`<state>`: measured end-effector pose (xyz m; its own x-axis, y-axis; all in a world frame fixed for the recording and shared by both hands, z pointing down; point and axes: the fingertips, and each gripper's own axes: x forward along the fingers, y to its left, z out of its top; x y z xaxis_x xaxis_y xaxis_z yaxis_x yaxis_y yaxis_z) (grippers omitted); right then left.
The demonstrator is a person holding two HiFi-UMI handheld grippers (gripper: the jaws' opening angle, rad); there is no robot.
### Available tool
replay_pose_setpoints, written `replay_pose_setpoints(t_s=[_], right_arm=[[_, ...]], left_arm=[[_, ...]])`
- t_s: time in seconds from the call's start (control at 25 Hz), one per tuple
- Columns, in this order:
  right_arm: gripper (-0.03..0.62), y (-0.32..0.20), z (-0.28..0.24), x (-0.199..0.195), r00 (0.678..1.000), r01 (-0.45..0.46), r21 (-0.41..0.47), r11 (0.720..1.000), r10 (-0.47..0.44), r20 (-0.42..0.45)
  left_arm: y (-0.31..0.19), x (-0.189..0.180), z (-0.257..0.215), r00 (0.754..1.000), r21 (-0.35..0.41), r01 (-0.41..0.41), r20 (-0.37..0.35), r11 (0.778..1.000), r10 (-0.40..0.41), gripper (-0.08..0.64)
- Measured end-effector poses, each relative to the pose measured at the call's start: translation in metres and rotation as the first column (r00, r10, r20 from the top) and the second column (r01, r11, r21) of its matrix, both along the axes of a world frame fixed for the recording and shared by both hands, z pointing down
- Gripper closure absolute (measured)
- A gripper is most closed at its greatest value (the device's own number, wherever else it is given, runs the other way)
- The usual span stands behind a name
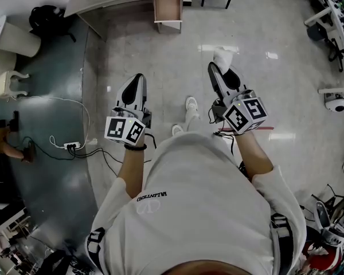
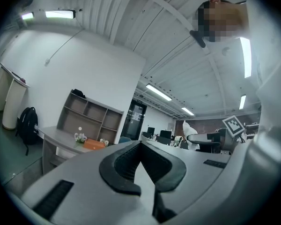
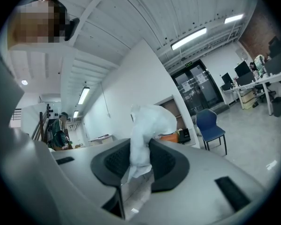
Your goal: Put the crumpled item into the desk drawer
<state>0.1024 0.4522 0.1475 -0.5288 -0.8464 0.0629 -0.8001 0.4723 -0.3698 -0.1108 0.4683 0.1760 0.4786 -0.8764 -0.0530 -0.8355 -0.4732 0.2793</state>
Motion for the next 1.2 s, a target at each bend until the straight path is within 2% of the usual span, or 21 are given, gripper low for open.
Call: replay_pose_setpoints(t_s=[0.2, 0.68, 0.88, 1.2], right_arm=[[0.495, -0.044, 0.000, 0.003, 1.000, 0.019, 0.000, 1.000, -0.019, 0.006], [0.495, -0.161, -0.002, 0.030, 0.997, 0.074, 0.005, 0.997, -0.074, 0.006], [0.495, -0.193, 0.005, 0.047, 0.995, 0.094, -0.009, 0.996, -0.093, 0.016], [0.495, -0.235, 0.022, 0.061, 0.993, 0.117, -0.038, 0.992, -0.116, 0.015]], left_arm=[[-0.042, 0.001, 0.000, 1.000, -0.007, 0.016, 0.009, 1.000, -0.016, 0.558], [-0.156, 0.039, -0.010, 0.999, 0.012, 0.043, 0.032, 0.999, -0.043, 0.558], [-0.186, 0.058, -0.010, 0.997, 0.010, 0.062, 0.035, 0.998, -0.062, 0.558], [-0.219, 0.063, 0.002, 0.993, -0.015, 0.109, 0.044, 0.994, -0.108, 0.558]])
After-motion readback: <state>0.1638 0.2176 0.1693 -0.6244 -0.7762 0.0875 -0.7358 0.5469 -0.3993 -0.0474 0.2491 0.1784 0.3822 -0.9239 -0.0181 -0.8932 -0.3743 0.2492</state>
